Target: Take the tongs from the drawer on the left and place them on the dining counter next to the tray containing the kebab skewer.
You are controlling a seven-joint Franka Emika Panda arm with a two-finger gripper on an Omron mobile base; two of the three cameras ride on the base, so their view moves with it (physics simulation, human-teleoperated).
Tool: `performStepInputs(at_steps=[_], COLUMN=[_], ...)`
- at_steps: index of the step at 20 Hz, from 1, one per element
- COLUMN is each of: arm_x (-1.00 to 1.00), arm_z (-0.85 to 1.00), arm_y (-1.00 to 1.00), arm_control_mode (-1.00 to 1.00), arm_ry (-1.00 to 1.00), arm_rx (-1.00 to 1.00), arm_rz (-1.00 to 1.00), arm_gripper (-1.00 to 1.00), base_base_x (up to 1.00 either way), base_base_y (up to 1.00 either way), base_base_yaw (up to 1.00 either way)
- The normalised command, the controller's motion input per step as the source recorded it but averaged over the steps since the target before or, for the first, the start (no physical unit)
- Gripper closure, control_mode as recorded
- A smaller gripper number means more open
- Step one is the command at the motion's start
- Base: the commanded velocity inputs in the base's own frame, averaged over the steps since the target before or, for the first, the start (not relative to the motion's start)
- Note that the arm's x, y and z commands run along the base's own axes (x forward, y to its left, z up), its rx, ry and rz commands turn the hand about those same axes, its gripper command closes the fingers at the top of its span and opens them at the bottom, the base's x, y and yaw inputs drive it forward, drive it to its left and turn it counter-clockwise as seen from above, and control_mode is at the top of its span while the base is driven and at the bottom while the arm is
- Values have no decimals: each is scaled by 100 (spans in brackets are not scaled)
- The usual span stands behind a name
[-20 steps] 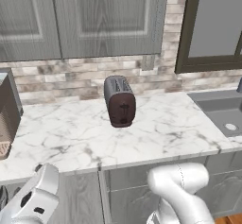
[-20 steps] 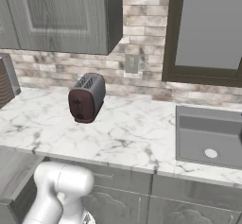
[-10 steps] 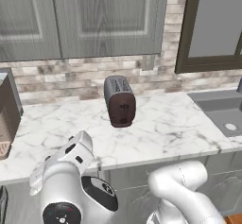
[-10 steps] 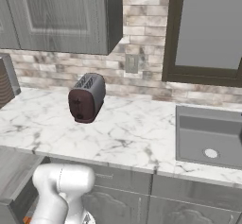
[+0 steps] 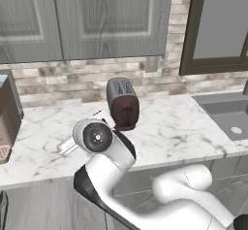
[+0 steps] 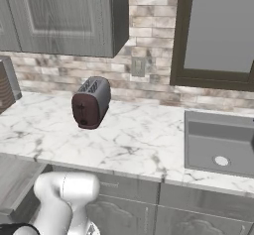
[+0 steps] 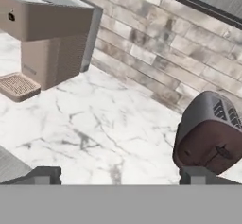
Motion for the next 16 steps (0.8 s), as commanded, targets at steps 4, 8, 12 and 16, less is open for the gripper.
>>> performStepInputs(at_steps=[4,8,12,16], arm_x=[77,83,84,75], arm_z=[2,0,0,0], arm_y=[-35,-24,-16,-8], arm_control_mode=[-100,-100,-100,-100], arm_ry=[53,54,52,46], arm_rx=[4,4,3,1], arm_rz=[0,0,0,0], arm_gripper=[-100,-100,-100,-100], base_base_x=[0,0,0,0], base_base_y=[0,0,0,0], base_base_yaw=[0,0,0,0])
